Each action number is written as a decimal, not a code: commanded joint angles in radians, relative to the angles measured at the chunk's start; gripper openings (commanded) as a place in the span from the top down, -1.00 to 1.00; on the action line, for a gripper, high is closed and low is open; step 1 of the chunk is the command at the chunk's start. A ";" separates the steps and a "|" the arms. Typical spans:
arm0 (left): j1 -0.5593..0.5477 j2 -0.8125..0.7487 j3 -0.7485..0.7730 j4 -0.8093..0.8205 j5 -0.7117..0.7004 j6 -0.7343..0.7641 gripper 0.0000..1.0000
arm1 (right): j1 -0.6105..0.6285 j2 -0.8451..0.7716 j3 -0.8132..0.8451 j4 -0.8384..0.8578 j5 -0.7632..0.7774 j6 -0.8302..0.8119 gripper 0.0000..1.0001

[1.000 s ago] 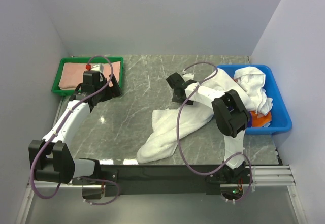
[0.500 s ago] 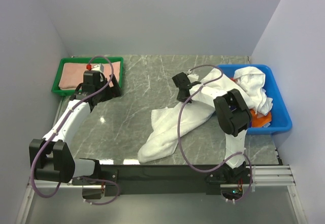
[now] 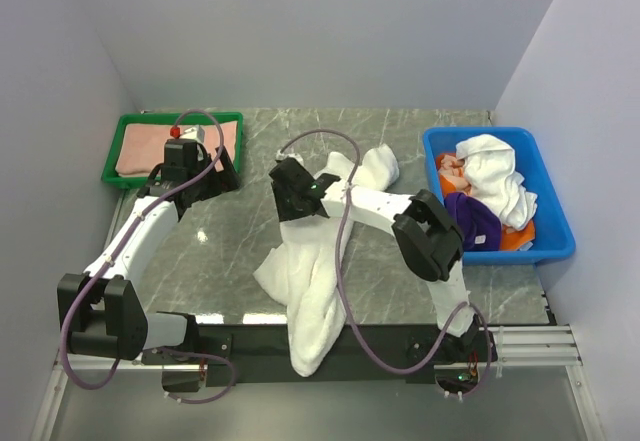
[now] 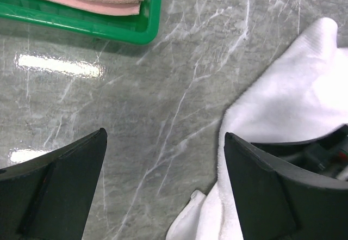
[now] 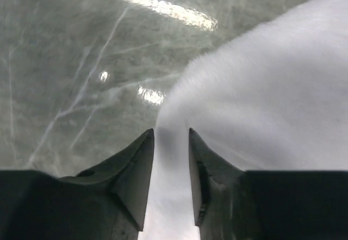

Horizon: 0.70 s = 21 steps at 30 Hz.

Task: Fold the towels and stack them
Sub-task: Flatten out the crumpled towel

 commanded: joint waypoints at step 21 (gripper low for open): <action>-0.189 0.427 0.354 0.049 0.122 -0.105 -0.93 | -0.512 -0.294 -0.149 -0.028 0.118 -0.081 -0.30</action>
